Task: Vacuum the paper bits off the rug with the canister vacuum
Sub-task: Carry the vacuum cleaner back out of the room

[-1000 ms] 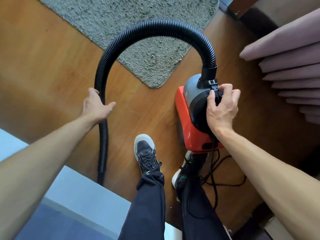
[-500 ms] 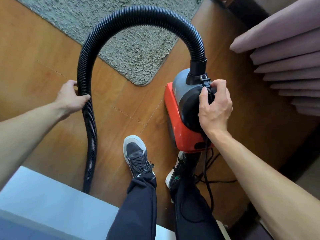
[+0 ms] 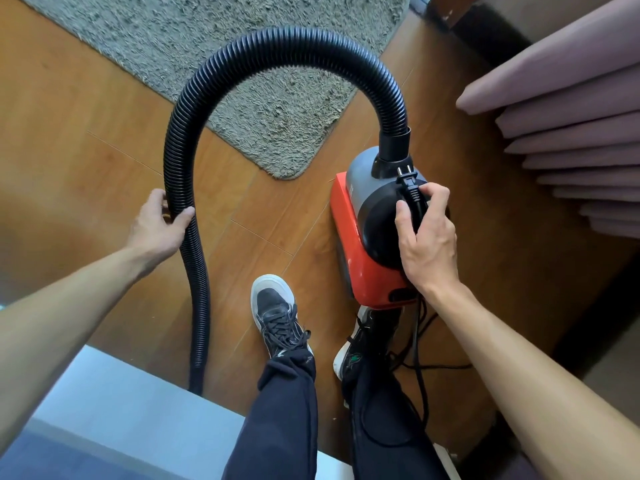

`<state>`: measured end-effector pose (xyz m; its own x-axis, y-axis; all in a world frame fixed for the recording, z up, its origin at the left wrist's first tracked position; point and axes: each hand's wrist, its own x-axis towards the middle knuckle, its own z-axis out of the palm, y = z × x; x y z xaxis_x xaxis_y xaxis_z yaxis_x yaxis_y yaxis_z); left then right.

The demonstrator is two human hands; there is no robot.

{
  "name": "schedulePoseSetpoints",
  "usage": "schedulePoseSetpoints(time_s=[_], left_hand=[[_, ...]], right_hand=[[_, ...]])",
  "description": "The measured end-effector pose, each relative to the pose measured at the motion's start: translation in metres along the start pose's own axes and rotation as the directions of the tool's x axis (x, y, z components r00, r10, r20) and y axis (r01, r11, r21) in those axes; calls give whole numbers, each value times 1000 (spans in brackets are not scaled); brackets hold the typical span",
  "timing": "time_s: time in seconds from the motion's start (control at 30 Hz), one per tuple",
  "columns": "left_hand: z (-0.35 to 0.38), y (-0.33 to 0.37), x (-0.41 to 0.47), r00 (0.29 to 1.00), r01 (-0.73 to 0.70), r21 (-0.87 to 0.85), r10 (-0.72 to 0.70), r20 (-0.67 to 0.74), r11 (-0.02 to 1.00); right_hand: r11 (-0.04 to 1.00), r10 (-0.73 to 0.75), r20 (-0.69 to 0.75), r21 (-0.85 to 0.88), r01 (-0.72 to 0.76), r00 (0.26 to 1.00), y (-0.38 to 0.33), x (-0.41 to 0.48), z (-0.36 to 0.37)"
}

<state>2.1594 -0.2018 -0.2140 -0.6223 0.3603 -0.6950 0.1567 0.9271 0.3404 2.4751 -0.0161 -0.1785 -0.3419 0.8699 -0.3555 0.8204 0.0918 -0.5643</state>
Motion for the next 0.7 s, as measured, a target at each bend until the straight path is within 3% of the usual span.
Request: schedulePoseSetpoints(time_s=[0.17,0.43,0.7], left_hand=[[1,-6,-16,998,27,-136,-19,60,990],[0,3,-33,999,33,-282,-32,6,959],[-3,23,-60,996,-12,-258,33,80,966]], right_hand=[[998,38,12,49,-39,999,3,-6,-2],[994,55,62,90,-61,997,0,-9,-3],[995,66,64,67,-70,996,-21,1,-12]])
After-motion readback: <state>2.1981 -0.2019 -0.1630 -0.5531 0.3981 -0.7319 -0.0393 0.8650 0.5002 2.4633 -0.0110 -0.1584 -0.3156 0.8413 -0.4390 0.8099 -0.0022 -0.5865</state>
